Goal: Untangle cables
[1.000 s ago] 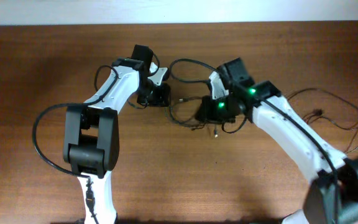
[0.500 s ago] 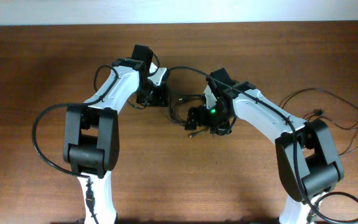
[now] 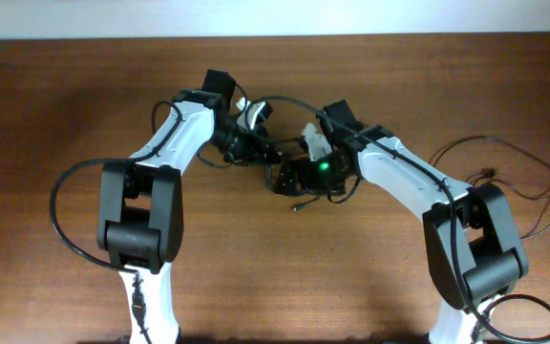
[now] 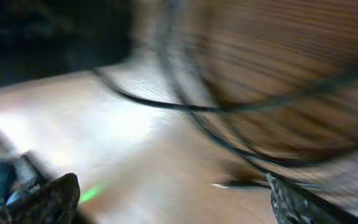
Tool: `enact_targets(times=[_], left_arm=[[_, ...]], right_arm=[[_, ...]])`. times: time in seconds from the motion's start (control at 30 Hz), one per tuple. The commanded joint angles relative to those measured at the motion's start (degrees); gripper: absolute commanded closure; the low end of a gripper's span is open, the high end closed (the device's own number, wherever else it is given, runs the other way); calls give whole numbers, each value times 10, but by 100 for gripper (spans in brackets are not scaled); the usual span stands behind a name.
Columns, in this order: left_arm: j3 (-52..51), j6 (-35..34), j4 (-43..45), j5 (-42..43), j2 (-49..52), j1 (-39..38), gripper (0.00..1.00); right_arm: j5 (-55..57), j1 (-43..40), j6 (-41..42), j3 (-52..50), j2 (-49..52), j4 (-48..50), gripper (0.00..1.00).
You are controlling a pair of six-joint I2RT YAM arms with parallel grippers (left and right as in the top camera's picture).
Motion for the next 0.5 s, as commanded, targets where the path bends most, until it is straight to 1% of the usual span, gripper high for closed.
enact_targets(times=[0.0, 0.03, 0.1, 0.2, 0.27, 0.3, 0.4, 0.47], left_arm=[[-3, 6, -22, 90, -15, -1, 68], [-3, 6, -25, 99, -15, -1, 64], [-3, 6, -25, 100, -15, -1, 63], [-3, -7, -25, 101, -15, -1, 60], [-3, -9, -20, 101, -15, -1, 60], [-3, -9, -16, 101, -15, -1, 60], [-3, -9, -17, 101, -15, -1, 63], [-3, -14, -21, 106, -15, -1, 62]], right_arm=[[-85, -1, -41, 0, 4, 33, 1], [-85, 0, -41, 0, 4, 38, 0], [-85, 0, -41, 0, 4, 40, 1], [-85, 7, -41, 0, 7, 58, 16], [-82, 25, -41, 0, 7, 78, 21], [-59, 40, -35, 0, 7, 95, 25], [31, 60, 25, 0, 7, 113, 29], [74, 63, 39, 0, 7, 117, 37]])
